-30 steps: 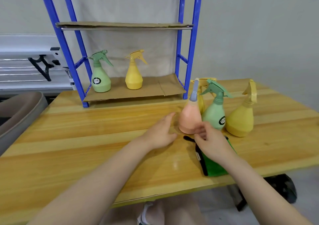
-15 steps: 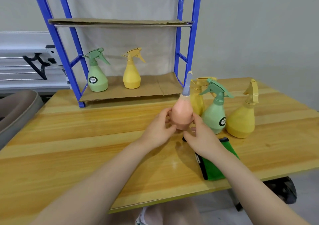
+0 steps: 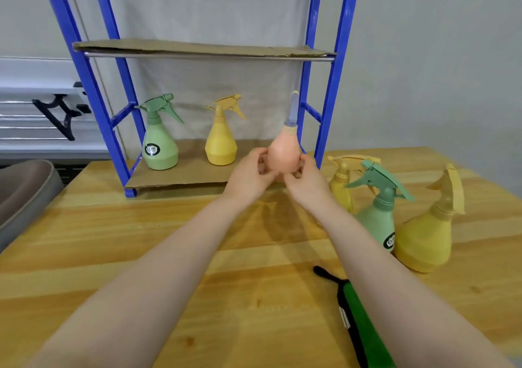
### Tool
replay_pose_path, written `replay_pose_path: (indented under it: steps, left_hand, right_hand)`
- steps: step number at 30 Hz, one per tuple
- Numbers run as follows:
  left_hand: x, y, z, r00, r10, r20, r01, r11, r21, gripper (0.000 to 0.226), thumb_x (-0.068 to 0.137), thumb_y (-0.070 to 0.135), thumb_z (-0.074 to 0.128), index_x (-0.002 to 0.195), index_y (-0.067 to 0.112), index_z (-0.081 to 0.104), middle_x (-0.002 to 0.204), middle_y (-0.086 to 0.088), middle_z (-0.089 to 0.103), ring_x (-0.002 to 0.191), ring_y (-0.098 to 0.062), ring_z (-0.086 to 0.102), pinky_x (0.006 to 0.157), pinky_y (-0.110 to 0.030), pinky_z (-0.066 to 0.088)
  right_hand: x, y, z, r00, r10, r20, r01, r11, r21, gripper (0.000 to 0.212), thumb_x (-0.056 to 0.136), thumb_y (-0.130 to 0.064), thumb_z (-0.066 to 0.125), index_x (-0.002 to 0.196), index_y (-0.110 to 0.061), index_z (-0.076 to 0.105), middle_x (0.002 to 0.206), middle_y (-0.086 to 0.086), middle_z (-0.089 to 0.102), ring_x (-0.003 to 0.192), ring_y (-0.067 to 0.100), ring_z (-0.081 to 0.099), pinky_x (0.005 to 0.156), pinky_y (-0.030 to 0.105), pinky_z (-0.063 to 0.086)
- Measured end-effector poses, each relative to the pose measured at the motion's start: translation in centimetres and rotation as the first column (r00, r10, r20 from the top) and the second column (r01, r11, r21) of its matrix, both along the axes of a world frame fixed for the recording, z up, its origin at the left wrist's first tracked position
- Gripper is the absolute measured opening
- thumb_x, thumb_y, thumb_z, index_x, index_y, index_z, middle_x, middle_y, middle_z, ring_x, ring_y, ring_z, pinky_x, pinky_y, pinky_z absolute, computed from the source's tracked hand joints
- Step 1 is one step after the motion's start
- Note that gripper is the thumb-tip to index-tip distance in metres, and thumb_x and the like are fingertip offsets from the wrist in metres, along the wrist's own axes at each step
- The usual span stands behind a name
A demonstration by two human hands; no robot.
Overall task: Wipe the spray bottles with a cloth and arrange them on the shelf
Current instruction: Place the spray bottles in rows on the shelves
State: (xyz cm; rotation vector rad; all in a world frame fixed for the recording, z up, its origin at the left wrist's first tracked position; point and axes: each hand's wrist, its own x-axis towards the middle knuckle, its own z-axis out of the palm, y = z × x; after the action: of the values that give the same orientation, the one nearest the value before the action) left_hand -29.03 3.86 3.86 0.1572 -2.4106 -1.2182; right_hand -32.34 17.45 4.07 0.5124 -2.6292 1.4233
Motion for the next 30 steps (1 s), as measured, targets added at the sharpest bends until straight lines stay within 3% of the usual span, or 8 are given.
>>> replay_pose_path:
  steps: [7, 16, 23, 27, 30]
  left_hand:
    - [-5.5, -2.3, -0.6, 0.996, 0.084, -0.006, -0.084, 0.995, -0.044, 0.047, 0.088, 0.022, 0.066, 0.131, 0.014, 0.050, 0.123, -0.002, 0.064, 0.102, -0.016, 0.064, 0.083, -0.027, 0.050]
    - [-8.7, -2.7, -2.2, 0.992, 0.018, 0.127, -0.020, 1.000, 0.015, 0.055, 0.085, 0.011, 0.059, 0.137, 0.015, 0.042, 0.129, 0.000, 0.062, 0.113, -0.016, 0.062, 0.093, -0.030, 0.049]
    - [-9.6, -2.6, -2.0, 0.982, 0.037, 0.185, -0.021, 0.996, -0.089, 0.066, 0.087, 0.019, 0.058, 0.147, 0.019, 0.031, 0.136, -0.004, 0.057, 0.119, -0.024, 0.057, 0.094, -0.036, 0.048]
    - [-8.8, -2.7, -1.2, 0.978, 0.005, 0.208, 0.018, 0.994, -0.111, 0.070, 0.087, 0.019, 0.059, 0.150, 0.021, 0.028, 0.140, -0.004, 0.053, 0.120, -0.025, 0.055, 0.086, -0.028, 0.042]
    - [-7.1, -2.7, -0.8, 0.981, 0.009, 0.192, 0.017, 0.991, -0.131, 0.067, 0.088, 0.016, 0.058, 0.149, 0.018, 0.032, 0.142, -0.006, 0.051, 0.125, -0.027, 0.051, 0.090, -0.028, 0.041]
  right_hand:
    - [-5.7, -3.5, -0.9, 0.992, -0.120, -0.027, 0.120, 0.993, 0.014, 0.046, 0.090, -0.018, 0.055, 0.134, -0.011, 0.045, 0.121, 0.009, 0.063, 0.110, 0.030, 0.060, 0.086, 0.033, 0.048]
    - [-9.6, -5.5, -2.5, 0.975, -0.220, 0.020, 0.219, 0.973, 0.069, 0.051, 0.084, -0.016, 0.055, 0.132, -0.020, 0.042, 0.118, 0.006, 0.063, 0.109, 0.032, 0.059, 0.089, 0.044, 0.049]
    - [-10.8, -5.9, -3.1, 0.984, -0.165, 0.069, 0.164, 0.986, 0.025, 0.063, 0.084, -0.016, 0.058, 0.142, -0.021, 0.033, 0.124, 0.005, 0.060, 0.104, 0.027, 0.061, 0.067, 0.032, 0.047]
    - [-10.3, -5.6, -2.6, 0.983, -0.164, 0.085, 0.159, 0.985, 0.064, 0.066, 0.084, -0.014, 0.056, 0.143, -0.022, 0.029, 0.126, 0.006, 0.058, 0.106, 0.029, 0.061, 0.077, 0.040, 0.055]
    - [-9.1, -4.8, -2.7, 0.986, -0.151, 0.071, 0.148, 0.987, 0.056, 0.065, 0.083, -0.011, 0.054, 0.142, -0.022, 0.030, 0.125, 0.004, 0.058, 0.106, 0.029, 0.061, 0.076, 0.039, 0.055]
